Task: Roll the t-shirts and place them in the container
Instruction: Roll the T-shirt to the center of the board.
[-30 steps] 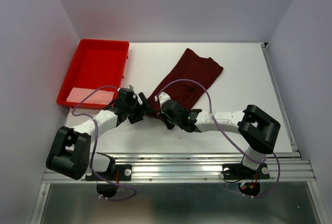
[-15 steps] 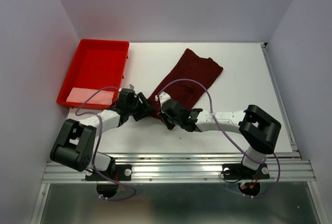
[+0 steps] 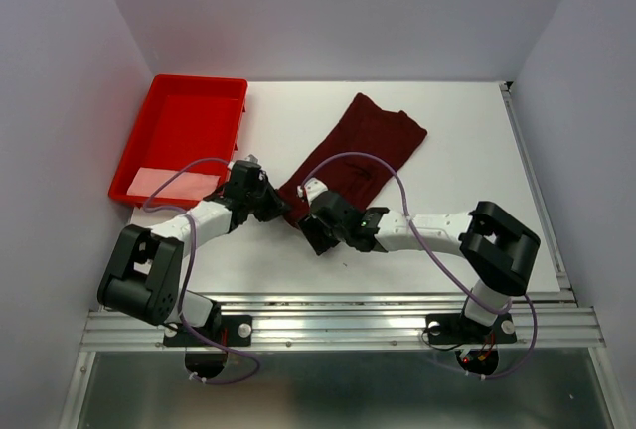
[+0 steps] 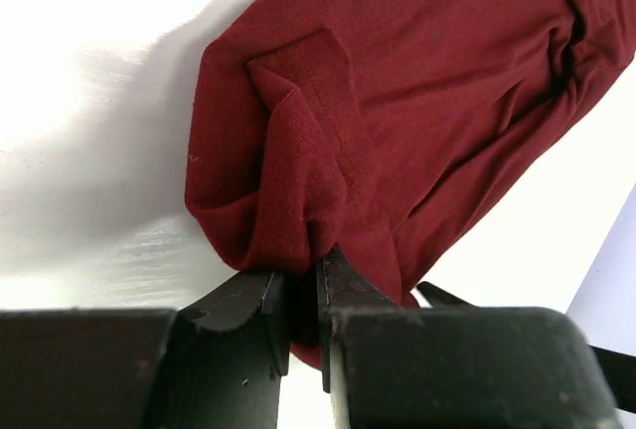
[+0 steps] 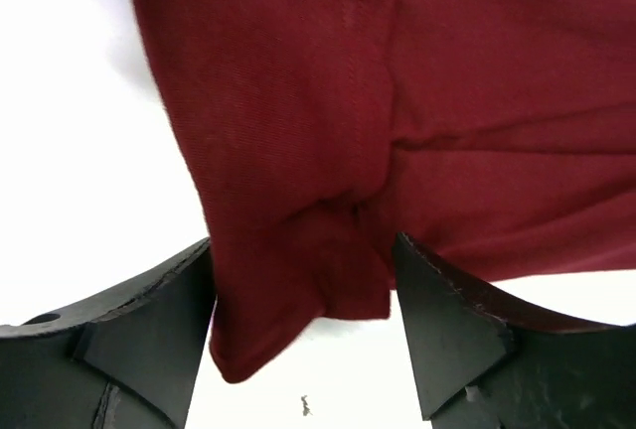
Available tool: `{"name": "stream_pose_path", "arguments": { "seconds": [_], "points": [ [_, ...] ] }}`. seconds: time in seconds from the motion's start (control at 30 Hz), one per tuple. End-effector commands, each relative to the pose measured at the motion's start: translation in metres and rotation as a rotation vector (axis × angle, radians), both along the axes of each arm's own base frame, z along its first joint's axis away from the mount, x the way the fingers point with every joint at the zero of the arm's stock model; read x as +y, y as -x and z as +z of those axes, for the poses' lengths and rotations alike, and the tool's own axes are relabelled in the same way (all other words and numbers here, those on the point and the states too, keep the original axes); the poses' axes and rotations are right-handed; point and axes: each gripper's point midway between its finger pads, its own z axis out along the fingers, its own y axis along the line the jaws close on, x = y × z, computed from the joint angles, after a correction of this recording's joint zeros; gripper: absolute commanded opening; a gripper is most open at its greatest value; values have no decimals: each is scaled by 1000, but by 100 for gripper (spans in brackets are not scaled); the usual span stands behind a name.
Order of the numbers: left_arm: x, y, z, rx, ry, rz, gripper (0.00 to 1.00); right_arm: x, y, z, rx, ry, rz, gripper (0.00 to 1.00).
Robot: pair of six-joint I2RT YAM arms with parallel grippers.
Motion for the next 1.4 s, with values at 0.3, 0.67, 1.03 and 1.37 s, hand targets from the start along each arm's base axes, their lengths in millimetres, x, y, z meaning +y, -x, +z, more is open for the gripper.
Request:
{"name": "stream_pose_path", "arguments": {
  "seconds": [0.3, 0.67, 1.03, 1.37],
  "points": [
    [4, -8, 15, 5, -46, 1, 0, 18, -5, 37, -163, 43, 15, 81],
    [5, -8, 13, 13, -51, 1, 0, 25, -8, 9, -197, 139, 19, 66],
    [8, -7, 16, -3, -68, -2, 0, 22, -13, 0, -200, 135, -45, 16],
    [9, -7, 27, -37, -86, -30, 62, 36, -2, 9, -81, -3, 31, 1]
  ]
}}
